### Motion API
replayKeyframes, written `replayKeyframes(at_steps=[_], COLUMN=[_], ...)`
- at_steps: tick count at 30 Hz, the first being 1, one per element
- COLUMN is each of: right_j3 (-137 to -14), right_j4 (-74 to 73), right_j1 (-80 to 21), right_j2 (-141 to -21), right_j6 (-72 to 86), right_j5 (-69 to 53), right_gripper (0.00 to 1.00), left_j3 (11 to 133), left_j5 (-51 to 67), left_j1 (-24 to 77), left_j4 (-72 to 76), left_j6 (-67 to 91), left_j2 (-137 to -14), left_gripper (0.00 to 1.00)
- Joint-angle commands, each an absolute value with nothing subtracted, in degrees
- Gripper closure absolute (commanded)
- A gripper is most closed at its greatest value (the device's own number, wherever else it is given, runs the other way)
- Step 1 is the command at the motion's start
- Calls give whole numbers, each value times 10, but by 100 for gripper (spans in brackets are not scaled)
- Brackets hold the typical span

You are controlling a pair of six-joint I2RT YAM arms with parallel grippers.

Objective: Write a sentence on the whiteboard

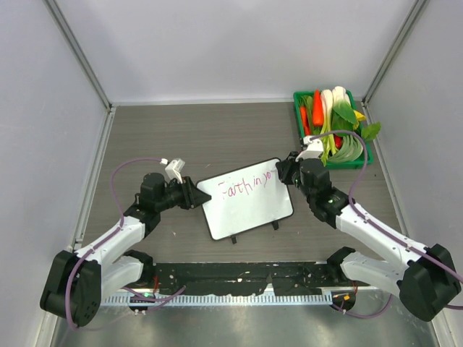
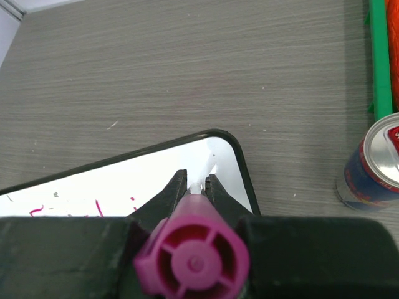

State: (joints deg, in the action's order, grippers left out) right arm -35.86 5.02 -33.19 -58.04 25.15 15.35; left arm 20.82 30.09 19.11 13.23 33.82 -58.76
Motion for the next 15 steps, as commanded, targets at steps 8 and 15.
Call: replayKeyframes(at_steps=[8, 15], right_j3=[-339, -331], right_j4=[75, 59], right_j1=[-328, -328], right_j2=[-588, -579], right_j6=[243, 240], right_j5=[163, 151], right_gripper=[99, 99], left_j3=[200, 200], left_j5=[265, 267], left_j1=[186, 186], left_j4=[125, 125], left_j6=[297, 297], left_j2=[-597, -599], left_gripper=[100, 100])
